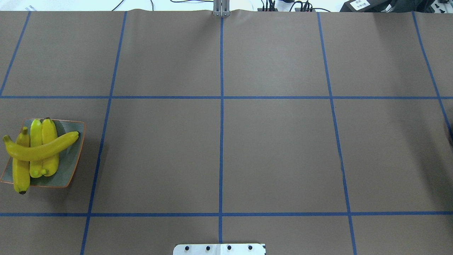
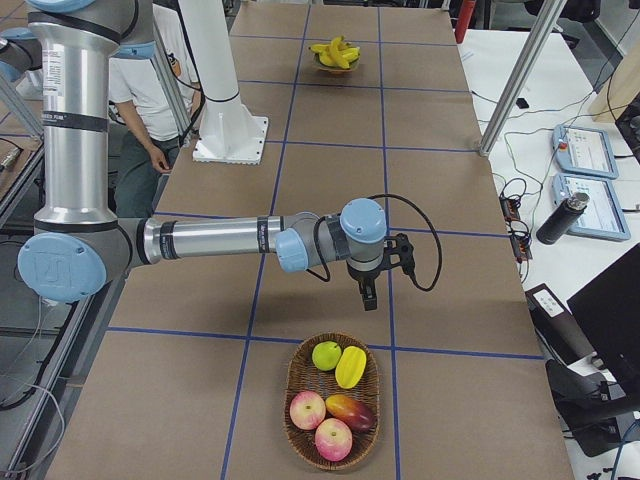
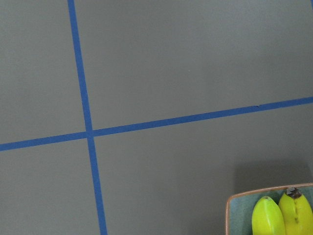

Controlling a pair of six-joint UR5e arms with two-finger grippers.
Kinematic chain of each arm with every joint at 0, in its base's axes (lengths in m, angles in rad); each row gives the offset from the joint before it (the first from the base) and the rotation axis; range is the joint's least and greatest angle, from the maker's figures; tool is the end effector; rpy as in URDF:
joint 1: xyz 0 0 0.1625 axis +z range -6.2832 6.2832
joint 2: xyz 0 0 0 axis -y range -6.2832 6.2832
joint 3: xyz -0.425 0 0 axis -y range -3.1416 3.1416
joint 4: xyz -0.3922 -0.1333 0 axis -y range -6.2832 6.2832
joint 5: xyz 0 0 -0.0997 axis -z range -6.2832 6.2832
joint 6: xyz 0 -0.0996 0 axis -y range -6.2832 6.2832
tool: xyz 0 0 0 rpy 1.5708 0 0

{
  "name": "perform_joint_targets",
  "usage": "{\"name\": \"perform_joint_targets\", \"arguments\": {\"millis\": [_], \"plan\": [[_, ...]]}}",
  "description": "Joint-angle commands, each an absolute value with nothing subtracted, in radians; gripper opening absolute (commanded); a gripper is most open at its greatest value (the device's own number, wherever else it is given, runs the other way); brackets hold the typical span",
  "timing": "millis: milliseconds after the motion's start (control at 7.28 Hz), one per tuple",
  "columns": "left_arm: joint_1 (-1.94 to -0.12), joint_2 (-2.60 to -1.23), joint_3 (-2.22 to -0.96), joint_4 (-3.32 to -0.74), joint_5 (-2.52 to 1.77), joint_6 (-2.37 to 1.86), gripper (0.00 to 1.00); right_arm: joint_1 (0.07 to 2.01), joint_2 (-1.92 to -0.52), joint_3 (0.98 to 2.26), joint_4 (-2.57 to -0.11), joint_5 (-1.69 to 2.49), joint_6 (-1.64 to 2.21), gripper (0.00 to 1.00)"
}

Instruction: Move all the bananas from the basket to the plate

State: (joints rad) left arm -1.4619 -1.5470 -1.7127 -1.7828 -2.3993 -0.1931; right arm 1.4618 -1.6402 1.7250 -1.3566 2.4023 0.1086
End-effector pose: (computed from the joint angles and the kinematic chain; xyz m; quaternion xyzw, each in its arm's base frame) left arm -0.0057 -0.4991 0.5725 0.0890 0.4151 0.0281 0.9050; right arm 0.0075 -0.4800 0.5880 0.0921 -0.4118 -0.0603 0.9046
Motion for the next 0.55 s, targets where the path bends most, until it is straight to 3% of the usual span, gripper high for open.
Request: {"name": "perform_joint_targets", "arguments": {"millis": [0, 412], "plan": [[-1.477, -1.542, -1.713, -1.783, -2.387, -0.196, 1.0, 1.462, -1.638, 1.729, -1.356, 2.405, 0.109, 1.0], [-1.479, -1.543, -1.726, -1.787, -2.367, -0.196, 1.0, 1.462, -1.612, 1.713, -1.356, 2.405, 0.106, 1.0]]}}
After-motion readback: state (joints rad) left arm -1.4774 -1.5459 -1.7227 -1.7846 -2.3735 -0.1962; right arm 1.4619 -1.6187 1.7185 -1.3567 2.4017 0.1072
